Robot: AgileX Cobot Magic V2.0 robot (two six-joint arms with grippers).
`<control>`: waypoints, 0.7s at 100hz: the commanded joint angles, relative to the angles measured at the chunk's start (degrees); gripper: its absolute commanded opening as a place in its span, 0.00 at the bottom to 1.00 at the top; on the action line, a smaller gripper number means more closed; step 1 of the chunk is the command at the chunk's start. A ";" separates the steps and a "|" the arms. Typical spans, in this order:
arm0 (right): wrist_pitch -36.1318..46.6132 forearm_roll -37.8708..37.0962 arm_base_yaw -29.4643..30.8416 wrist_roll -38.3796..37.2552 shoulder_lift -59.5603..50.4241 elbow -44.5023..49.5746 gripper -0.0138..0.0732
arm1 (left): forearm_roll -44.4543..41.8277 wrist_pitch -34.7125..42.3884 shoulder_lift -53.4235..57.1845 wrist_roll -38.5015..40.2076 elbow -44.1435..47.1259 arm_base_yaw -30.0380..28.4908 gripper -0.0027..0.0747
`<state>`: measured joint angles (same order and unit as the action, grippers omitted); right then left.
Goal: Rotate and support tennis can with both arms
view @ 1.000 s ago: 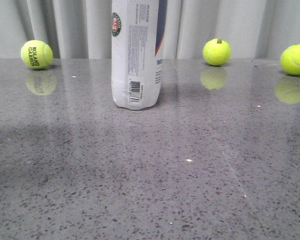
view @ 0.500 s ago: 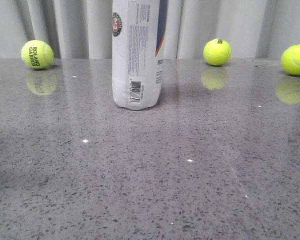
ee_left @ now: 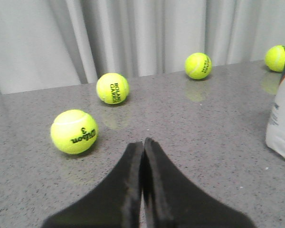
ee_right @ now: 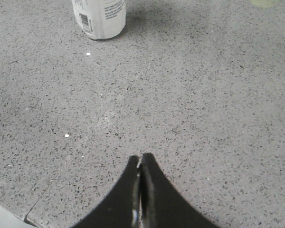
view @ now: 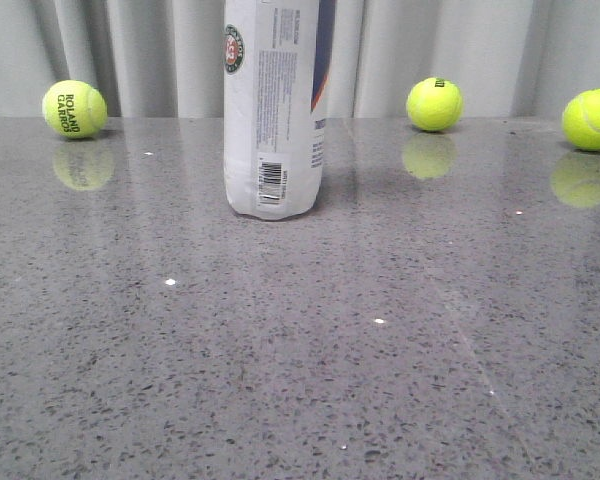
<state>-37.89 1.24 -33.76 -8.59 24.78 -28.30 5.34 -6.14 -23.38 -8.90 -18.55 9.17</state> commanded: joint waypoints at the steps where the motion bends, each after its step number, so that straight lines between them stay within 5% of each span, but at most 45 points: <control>1: 3.92 -0.83 0.30 0.21 0.19 -1.53 0.08 | -0.11 6.71 2.37 0.74 1.40 -1.65 0.01; 58: 3.92 -0.83 0.30 0.21 0.19 -1.53 0.08 | 1.49 10.95 25.48 2.42 21.27 -7.45 0.01; 70: 4.07 -0.83 0.30 0.21 0.13 -1.53 0.08 | 0.81 6.52 25.59 2.45 21.11 -7.68 0.01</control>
<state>-37.89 1.15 -33.76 -8.59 24.73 -28.30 6.06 -1.86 0.27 -7.42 0.00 1.75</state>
